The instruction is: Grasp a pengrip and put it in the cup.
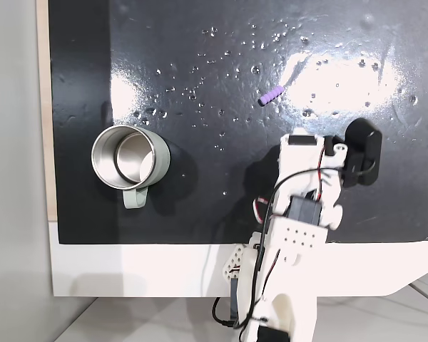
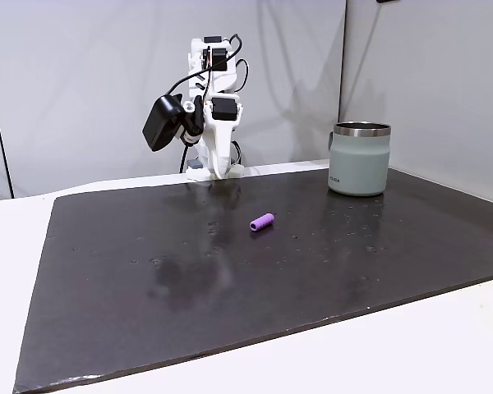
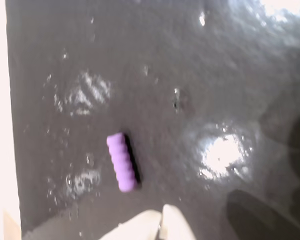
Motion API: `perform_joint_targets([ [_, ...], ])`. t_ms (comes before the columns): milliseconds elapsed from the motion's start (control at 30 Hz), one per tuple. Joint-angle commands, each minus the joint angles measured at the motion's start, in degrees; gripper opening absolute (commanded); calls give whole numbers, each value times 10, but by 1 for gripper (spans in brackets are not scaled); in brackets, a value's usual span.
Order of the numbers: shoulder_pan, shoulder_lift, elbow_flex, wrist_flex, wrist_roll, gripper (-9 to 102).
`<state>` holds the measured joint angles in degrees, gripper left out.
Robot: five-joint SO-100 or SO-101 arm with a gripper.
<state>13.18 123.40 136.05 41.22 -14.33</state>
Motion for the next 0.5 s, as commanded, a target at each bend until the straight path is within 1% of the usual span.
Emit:
perform_joint_targets([
  [0,12,-120,-120,-22,5,0],
  [233,26,-294,-274,-9,-47,0],
  [467,25,-392,-337,-12,-90,0],
])
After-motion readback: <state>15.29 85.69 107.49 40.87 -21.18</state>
